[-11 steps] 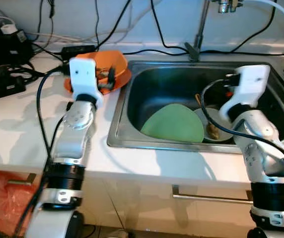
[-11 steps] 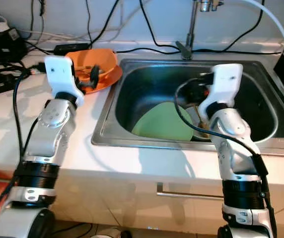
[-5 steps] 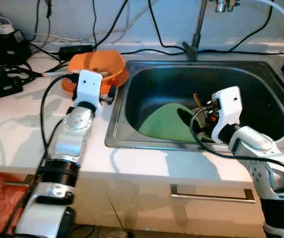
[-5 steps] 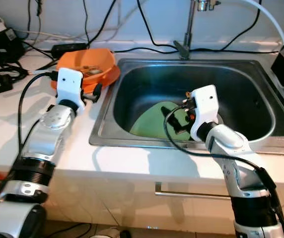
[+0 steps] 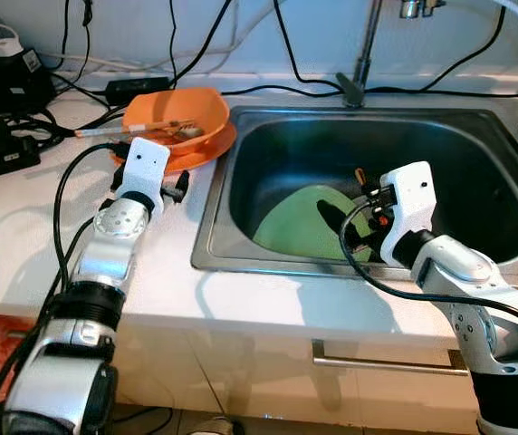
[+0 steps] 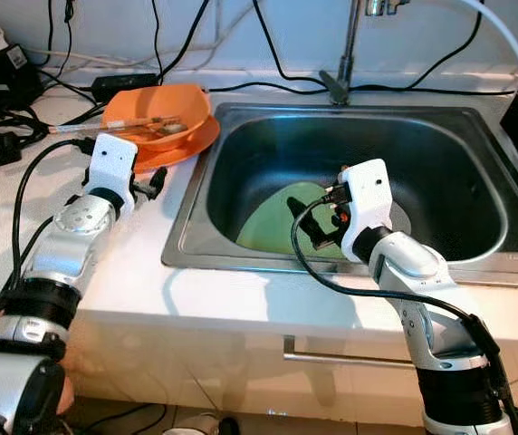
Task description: Kitchen organization
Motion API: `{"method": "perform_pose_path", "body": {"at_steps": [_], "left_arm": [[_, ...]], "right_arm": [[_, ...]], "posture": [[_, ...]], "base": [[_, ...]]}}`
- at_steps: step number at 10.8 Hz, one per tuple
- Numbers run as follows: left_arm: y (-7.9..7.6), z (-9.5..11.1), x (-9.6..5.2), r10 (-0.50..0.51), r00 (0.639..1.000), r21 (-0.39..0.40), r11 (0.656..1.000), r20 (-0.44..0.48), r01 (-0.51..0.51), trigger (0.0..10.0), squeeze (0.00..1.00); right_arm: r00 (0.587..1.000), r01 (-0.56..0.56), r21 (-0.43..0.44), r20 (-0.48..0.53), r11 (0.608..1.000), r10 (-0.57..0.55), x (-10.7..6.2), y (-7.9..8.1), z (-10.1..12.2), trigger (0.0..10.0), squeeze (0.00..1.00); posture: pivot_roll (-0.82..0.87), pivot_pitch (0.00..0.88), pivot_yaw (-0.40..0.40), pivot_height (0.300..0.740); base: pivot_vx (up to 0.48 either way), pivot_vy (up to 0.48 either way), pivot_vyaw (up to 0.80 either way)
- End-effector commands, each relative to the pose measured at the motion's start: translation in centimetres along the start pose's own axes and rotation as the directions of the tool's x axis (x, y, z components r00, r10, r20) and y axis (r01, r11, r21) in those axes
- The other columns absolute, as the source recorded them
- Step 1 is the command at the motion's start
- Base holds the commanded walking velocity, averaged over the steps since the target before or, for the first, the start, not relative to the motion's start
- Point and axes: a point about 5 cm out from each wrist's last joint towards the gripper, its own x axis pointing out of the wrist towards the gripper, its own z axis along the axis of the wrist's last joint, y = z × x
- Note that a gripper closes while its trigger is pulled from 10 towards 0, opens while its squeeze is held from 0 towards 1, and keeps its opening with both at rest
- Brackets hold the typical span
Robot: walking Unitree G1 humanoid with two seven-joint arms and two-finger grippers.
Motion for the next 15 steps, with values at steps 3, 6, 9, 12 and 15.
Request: {"method": "perform_pose_path", "body": {"at_steps": [3, 6, 9, 12, 15], "left_arm": [[0.9, 0.7, 0.8, 0.004, 1.000, -0.118, 0.993, 0.002, -0.004, 10.0, 0.00], [0.9, 1.0, 1.6, -0.026, 0.999, -0.233, 0.972, -0.026, 0.019, 10.0, 0.00], [1.5, 1.7, 2.1, -0.010, 0.999, -0.323, 0.946, -0.044, -0.004, 10.0, 0.00], [1.7, 1.2, 2.3, 0.001, 0.995, -0.328, 0.944, -0.097, -0.033, 10.0, 0.00], [2.1, 0.5, 2.2, 0.012, 0.981, -0.400, 0.912, -0.191, -0.089, 10.0, 0.00]], "right_arm": [[0.997, 0.045, -0.013, 0.068, 0.999, -0.044, 0.0, -0.2, 1.6, 10.0, 0.00], [0.995, 0.065, -0.034, 0.079, 0.997, -0.062, 0.2, -0.2, 1.9, 10.0, 0.00], [0.995, 0.047, -0.033, 0.087, 0.998, -0.044, 0.3, 0.1, 2.1, 10.0, 0.00], [0.996, 0.049, -0.052, 0.081, 0.997, -0.045, 0.4, 0.3, 2.0, 10.0, 0.00], [0.996, 0.052, -0.056, 0.077, 0.997, -0.048, 0.4, 0.4, 1.9, 10.0, 0.00]], "posture": [[0.06, 0.069, 0.071, 0.740], [0.05, 0.064, 0.072, 0.740], [0.05, 0.050, 0.070, 0.740], [0.05, 0.048, 0.071, 0.740], [0.04, 0.052, 0.082, 0.740]], "base": [[0.000, 0.000, 0.00], [0.000, 0.000, 0.00], [0.000, 0.000, 0.00], [0.000, 0.000, 0.00], [0.000, 0.000, 0.00]]}}
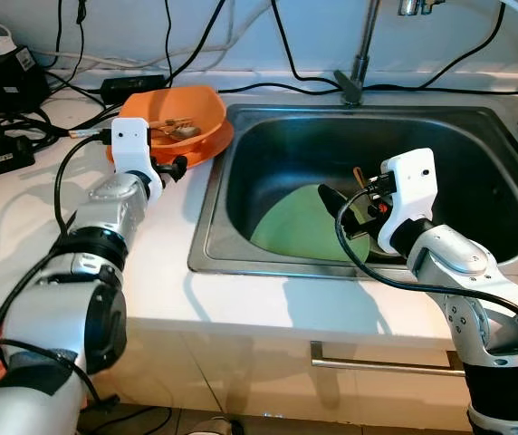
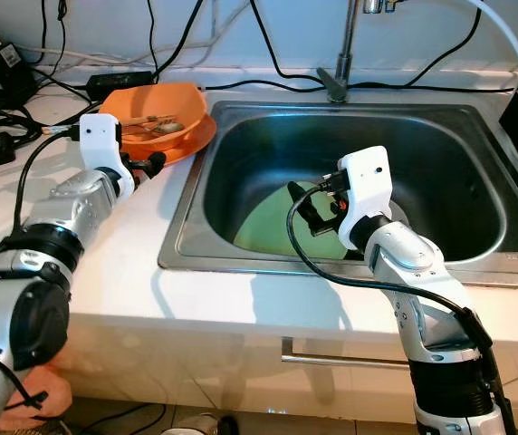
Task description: Kitchen organization
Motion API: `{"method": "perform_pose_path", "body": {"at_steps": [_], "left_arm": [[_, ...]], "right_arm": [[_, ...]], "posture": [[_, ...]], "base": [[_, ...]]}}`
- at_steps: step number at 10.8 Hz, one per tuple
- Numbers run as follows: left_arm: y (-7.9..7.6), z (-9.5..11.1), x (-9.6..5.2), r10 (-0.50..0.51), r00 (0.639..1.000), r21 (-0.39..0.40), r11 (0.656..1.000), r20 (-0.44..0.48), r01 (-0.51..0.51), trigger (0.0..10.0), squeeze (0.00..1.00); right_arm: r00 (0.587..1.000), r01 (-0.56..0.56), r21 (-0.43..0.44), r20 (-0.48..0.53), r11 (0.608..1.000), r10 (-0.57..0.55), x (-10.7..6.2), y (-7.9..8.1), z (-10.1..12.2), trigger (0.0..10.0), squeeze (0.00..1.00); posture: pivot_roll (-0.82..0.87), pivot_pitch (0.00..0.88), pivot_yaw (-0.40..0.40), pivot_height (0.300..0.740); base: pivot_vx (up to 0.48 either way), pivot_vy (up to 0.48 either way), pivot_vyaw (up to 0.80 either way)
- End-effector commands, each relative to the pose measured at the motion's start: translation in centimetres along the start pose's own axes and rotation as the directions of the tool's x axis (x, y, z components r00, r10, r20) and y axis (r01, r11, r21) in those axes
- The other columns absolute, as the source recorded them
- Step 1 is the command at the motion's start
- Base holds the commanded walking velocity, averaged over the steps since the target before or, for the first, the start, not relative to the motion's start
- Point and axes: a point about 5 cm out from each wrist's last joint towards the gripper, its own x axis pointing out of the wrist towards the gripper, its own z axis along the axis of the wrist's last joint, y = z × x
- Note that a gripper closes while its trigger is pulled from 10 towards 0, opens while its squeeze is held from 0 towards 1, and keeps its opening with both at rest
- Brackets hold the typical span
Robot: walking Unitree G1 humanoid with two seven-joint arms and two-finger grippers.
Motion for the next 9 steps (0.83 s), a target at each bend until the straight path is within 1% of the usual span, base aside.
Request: {"method": "perform_pose_path", "body": {"at_steps": [1, 2, 4, 5, 6, 7, 8, 9], "left_arm": [[0.8, -0.3, -0.1, 0.034, 0.999, -0.037, 0.999, -0.043, -0.035, 10.0, 0.00], [0.9, -0.3, -0.1, 0.032, 0.998, -0.099, 0.994, -0.061, -0.038, 10.0, 0.00], [1.4, -0.4, -0.2, 0.041, 0.994, -0.129, 0.990, -0.099, -0.054, 10.0, 0.00], [1.6, -0.3, -0.3, 0.041, 0.993, -0.148, 0.987, -0.107, -0.057, 10.0, 0.00], [1.8, 0.3, -0.3, 0.041, 0.995, -0.150, 0.987, -0.096, -0.055, 10.0, 0.00], [1.9, 0.8, -0.4, 0.032, 0.994, -0.221, 0.974, -0.100, -0.054, 10.0, 0.00], [2.0, 1.1, -0.4, 0.030, 0.994, -0.221, 0.974, -0.109, -0.054, 10.0, 0.00], [2.2, 1.5, -0.5, 0.033, 0.995, -0.189, 0.981, -0.098, -0.051, 10.0, 0.00]], "right_arm": [[1.000, 0.001, -0.023, 0.028, 1.000, 0.000, -0.2, 0.3, 0.6, 10.0, 0.00], [1.000, 0.003, -0.025, 0.028, 1.000, -0.002, -0.2, 0.3, 0.6, 10.0, 0.00], [1.000, 0.004, -0.028, 0.028, 1.000, -0.003, -0.2, 0.3, 0.6, 10.0, 0.00], [1.000, 0.004, -0.029, 0.028, 1.000, -0.004, -0.2, 0.3, 0.6, 10.0, 0.00], [1.000, 0.006, -0.029, 0.029, 1.000, -0.005, -0.1, 0.3, 0.6, 10.0, 0.00], [1.000, 0.007, -0.027, 0.029, 1.000, -0.006, -0.1, 0.3, 0.6, 10.0, 0.00], [1.000, 0.006, -0.026, 0.030, 1.000, -0.006, -0.1, 0.3, 0.6, 10.0, 0.00], [1.000, 0.006, -0.025, 0.029, 1.000, -0.006, -0.1, 0.3, 0.6, 10.0, 0.00]], "posture": [[0.04, 0.053, 0.084, 0.740], [0.04, 0.055, 0.084, 0.740], [0.04, 0.055, 0.084, 0.740], [0.04, 0.055, 0.084, 0.740], [0.04, 0.055, 0.086, 0.740], [0.04, 0.056, 0.087, 0.740], [0.04, 0.055, 0.087, 0.740], [0.04, 0.057, 0.087, 0.740]], "base": [[0.000, 0.000, 0.00], [0.000, 0.000, 0.00], [0.000, 0.000, 0.00], [0.000, 0.000, 0.00], [0.000, 0.000, 0.00], [0.000, 0.000, 0.00], [0.000, 0.000, 0.00], [0.000, 0.000, 0.00]]}}
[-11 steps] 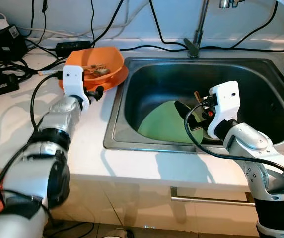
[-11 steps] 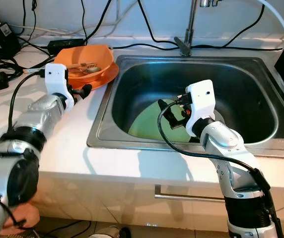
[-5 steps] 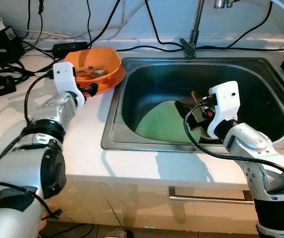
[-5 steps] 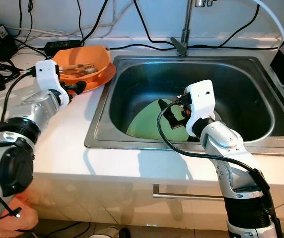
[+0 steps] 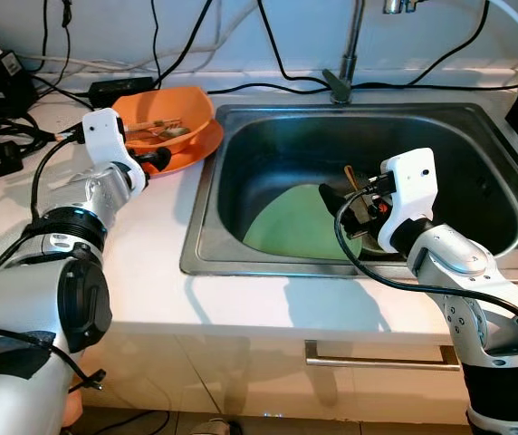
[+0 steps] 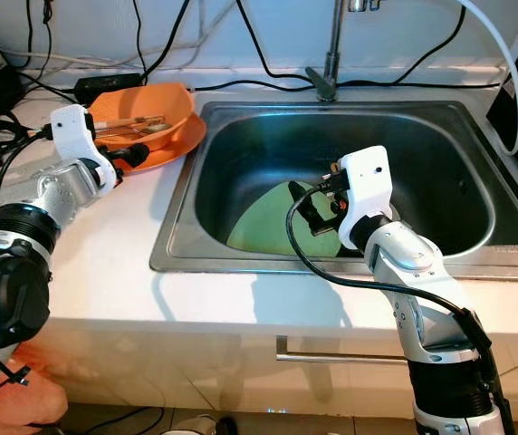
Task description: Kitchen organization
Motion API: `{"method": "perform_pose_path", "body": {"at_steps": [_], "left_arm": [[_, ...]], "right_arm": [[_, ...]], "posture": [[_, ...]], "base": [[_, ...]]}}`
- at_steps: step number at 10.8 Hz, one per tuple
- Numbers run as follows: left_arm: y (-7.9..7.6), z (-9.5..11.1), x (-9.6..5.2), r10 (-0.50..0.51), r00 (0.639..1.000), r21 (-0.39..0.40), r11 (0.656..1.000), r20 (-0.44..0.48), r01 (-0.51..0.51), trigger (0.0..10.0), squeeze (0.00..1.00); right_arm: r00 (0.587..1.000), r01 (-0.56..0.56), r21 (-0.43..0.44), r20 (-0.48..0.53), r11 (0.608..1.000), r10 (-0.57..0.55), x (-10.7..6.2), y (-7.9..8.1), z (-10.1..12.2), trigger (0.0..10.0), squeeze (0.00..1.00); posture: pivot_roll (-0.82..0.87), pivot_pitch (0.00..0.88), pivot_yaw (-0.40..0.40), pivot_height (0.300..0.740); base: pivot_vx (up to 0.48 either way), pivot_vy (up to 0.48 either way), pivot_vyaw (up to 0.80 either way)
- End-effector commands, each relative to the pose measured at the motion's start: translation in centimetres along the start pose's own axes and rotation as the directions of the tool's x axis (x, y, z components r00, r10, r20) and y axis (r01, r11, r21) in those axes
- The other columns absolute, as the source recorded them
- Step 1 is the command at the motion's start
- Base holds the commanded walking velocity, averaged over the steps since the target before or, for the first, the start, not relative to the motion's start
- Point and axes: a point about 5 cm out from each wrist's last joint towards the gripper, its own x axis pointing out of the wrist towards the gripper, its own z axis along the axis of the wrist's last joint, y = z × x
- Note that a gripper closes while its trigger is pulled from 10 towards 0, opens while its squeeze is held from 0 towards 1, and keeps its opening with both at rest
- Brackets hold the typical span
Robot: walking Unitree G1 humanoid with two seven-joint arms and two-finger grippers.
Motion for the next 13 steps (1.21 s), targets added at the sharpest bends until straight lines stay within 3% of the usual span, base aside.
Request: {"method": "perform_pose_path", "body": {"at_steps": [1, 5, 7, 11, 13], "left_arm": [[0.3, 0.4, -0.1, 0.017, 1.000, 0.012, 1.000, -0.012, -0.017, 10.0, 0.00], [1.0, 0.4, -0.2, 0.069, 0.998, 0.004, 0.998, -0.009, -0.069, 10.0, 0.00], [1.2, 0.2, -0.2, 0.082, 0.997, -0.059, 0.995, -0.016, -0.082, 10.0, 0.00], [-1.6, 1.0, 0.1, -0.012, 1.000, 0.034, 0.999, -0.008, 0.013, 10.0, 0.00], [-2.6, 0.7, 0.3, -0.043, 0.999, 0.064, 0.997, -0.030, 0.045, 10.0, 0.00]], "right_arm": [[1.000, -0.003, -0.009, 0.027, 1.000, 0.003, -0.2, 0.3, 0.5, 10.0, 0.00], [1.000, 0.005, -0.004, 0.021, 1.000, -0.005, -0.3, 0.3, 0.4, 10.0, 0.00], [1.000, 0.004, 0.000, 0.017, 1.000, -0.004, -0.3, 0.4, 0.2, 10.0, 0.00], [0.999, 0.006, 0.028, 0.037, 1.000, -0.007, -0.5, 0.8, 0.3, 10.0, 0.00], [0.998, -0.057, 0.047, 0.017, 0.997, 0.056, -0.8, 1.7, 0.0, 10.0, 0.00]], "posture": [[0.04, 0.059, 0.087, 0.740], [0.03, 0.073, 0.087, 0.740], [0.03, 0.079, 0.088, 0.740], [0.03, 0.088, 0.103, 0.740], [0.03, 0.097, 0.111, 0.740]], "base": [[0.000, 0.000, 0.00], [0.000, 0.000, 0.00], [0.000, 0.000, 0.00], [0.000, 0.000, 0.00], [0.000, 0.000, 0.00]]}}
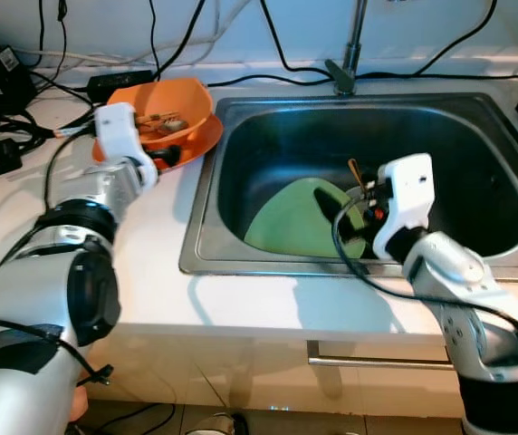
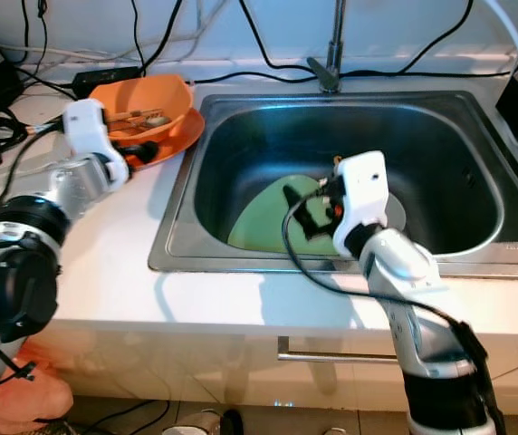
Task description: Kitchen organization
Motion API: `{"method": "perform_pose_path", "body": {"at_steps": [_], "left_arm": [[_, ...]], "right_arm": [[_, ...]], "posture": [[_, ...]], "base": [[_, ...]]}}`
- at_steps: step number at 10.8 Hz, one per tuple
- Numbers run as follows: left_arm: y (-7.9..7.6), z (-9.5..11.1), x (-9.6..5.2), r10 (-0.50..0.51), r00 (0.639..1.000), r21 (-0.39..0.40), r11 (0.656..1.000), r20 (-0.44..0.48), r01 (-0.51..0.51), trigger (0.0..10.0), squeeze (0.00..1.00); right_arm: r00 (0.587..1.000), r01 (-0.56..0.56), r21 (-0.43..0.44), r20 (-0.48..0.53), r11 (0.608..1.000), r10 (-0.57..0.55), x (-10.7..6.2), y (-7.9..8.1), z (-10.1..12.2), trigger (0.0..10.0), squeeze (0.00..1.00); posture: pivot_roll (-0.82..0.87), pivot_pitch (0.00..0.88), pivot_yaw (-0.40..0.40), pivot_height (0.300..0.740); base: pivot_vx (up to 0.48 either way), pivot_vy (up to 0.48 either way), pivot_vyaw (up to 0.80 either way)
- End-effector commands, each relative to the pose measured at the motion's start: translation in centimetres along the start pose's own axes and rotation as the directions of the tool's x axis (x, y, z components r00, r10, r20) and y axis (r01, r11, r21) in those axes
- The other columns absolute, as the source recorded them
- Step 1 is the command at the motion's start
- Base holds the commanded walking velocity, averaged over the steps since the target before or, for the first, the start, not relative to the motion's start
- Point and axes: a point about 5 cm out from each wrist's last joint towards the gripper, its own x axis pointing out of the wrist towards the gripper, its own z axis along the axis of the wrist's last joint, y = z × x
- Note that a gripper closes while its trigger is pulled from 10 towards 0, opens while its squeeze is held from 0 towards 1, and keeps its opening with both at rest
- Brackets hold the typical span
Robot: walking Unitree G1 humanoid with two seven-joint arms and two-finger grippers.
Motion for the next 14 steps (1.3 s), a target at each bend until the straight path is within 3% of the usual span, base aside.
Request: {"method": "perform_pose_path", "body": {"at_steps": [1, 2, 6, 11, 14], "left_arm": [[-0.6, 0.4, 0.0, -0.016, 1.000, 0.016, 1.000, -0.014, 0.017, 10.0, 0.00], [-1.0, 0.1, 0.1, -0.034, 0.999, 0.046, 0.998, -0.029, 0.035, 10.0, 0.00], [-0.3, -1.5, 0.2, -0.008, 0.997, 0.050, 0.999, -0.080, 0.012, 10.0, 0.00], [0.4, -3.9, 0.0, -0.038, 0.974, 0.110, 0.992, -0.223, 0.064, 10.0, 0.00], [2.2, -4.7, -0.6, -0.049, 0.960, 0.107, 0.991, -0.277, 0.081, 10.0, 0.00]], "right_arm": [[0.998, -0.058, 0.000, -0.010, 0.998, 0.058, -0.2, 0.9, 0.0, 10.0, 0.00], [0.988, -0.145, -0.006, -0.043, 0.989, 0.145, -0.7, 1.9, -0.6, 10.0, 0.00], [0.979, -0.195, -0.016, -0.053, 0.981, 0.194, -1.3, 2.8, -0.8, 10.0, 0.00], [0.981, -0.187, -0.026, -0.060, 0.982, 0.185, -1.6, 2.7, -0.8, 10.0, 0.00], [0.982, -0.181, -0.028, -0.060, 0.983, 0.179, -1.5, 2.5, -0.8, 10.0, 0.00]], "posture": [[0.03, 0.099, 0.112, 0.740], [0.03, 0.101, 0.113, 0.740], [0.03, 0.107, 0.116, 0.740], [0.02, 0.113, 0.128, 0.740], [0.04, 0.112, 0.122, 0.740]], "base": [[0.000, 0.000, 0.00], [0.000, 0.000, 0.00], [0.000, 0.000, 0.00], [0.000, 0.000, 0.00], [0.000, 0.000, 0.00]]}}
